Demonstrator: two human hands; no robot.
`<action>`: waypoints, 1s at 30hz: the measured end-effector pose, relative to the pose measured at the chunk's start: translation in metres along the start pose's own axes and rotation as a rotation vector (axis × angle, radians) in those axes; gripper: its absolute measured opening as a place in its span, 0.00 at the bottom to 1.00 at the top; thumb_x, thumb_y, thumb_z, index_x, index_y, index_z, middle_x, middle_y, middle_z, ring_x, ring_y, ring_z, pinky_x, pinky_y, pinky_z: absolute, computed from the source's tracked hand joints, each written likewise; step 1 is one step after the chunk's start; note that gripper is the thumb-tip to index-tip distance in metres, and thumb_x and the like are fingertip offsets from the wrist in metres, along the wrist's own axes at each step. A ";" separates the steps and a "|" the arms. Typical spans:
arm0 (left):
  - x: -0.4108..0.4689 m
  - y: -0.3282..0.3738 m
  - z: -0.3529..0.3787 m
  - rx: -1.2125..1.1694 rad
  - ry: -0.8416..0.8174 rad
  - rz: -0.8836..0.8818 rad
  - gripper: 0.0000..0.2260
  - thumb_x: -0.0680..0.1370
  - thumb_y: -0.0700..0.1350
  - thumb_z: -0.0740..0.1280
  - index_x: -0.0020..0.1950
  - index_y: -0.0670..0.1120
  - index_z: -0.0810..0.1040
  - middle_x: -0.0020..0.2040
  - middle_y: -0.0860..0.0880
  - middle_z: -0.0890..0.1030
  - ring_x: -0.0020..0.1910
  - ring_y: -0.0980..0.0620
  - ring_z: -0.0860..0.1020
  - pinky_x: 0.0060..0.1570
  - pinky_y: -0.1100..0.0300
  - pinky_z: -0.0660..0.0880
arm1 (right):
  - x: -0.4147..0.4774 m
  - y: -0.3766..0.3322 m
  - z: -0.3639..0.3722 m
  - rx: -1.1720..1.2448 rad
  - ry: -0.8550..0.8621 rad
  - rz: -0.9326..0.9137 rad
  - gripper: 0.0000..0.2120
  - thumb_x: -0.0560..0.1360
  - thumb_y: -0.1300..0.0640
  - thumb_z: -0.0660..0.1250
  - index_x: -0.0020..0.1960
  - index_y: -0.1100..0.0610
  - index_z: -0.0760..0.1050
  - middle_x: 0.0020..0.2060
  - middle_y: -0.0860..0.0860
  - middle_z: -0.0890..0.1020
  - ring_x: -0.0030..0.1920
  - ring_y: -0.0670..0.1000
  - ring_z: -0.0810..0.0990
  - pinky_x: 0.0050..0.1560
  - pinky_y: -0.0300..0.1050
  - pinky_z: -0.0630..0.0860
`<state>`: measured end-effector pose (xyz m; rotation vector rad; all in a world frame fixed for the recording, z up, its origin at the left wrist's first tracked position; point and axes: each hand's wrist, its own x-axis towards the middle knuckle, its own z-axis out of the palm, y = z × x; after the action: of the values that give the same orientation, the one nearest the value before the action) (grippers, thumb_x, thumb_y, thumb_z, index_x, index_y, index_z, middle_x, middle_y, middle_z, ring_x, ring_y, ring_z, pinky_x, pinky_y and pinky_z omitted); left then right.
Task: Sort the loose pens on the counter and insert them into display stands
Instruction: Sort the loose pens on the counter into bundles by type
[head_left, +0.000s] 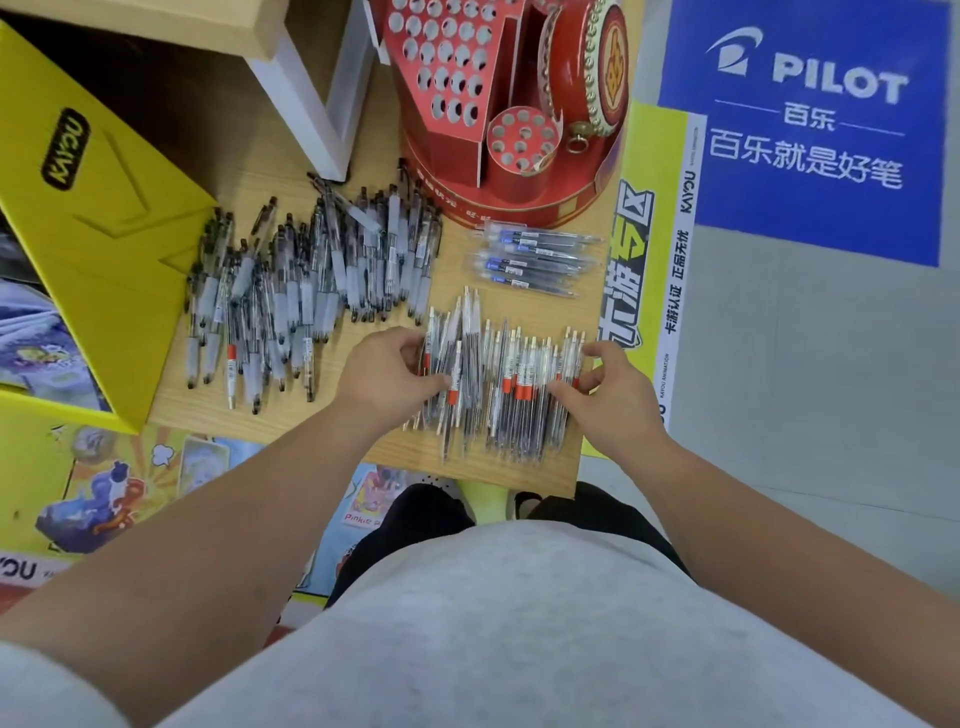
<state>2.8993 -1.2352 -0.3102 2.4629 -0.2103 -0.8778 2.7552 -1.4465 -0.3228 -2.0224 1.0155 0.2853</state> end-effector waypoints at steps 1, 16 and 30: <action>0.000 -0.002 0.002 0.013 -0.009 0.006 0.29 0.73 0.51 0.78 0.71 0.44 0.75 0.52 0.50 0.79 0.51 0.51 0.77 0.52 0.59 0.73 | 0.000 0.000 0.001 0.001 0.005 0.001 0.26 0.75 0.47 0.73 0.69 0.50 0.69 0.41 0.50 0.78 0.40 0.46 0.77 0.36 0.38 0.71; 0.006 -0.003 0.012 -0.058 0.072 -0.006 0.24 0.78 0.55 0.71 0.68 0.44 0.77 0.52 0.48 0.80 0.52 0.47 0.78 0.54 0.54 0.76 | -0.007 0.002 0.009 0.023 0.041 -0.003 0.28 0.76 0.48 0.73 0.72 0.53 0.69 0.45 0.47 0.77 0.46 0.49 0.77 0.39 0.39 0.69; -0.004 0.002 0.018 0.059 0.218 0.054 0.19 0.78 0.54 0.70 0.65 0.46 0.76 0.59 0.45 0.77 0.43 0.51 0.75 0.44 0.58 0.70 | -0.007 0.003 0.002 0.018 0.075 0.011 0.27 0.77 0.48 0.71 0.71 0.55 0.69 0.39 0.46 0.77 0.41 0.47 0.76 0.43 0.43 0.69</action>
<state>2.8848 -1.2429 -0.3191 2.5711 -0.2269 -0.5820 2.7489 -1.4420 -0.3218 -2.0248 1.0716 0.2066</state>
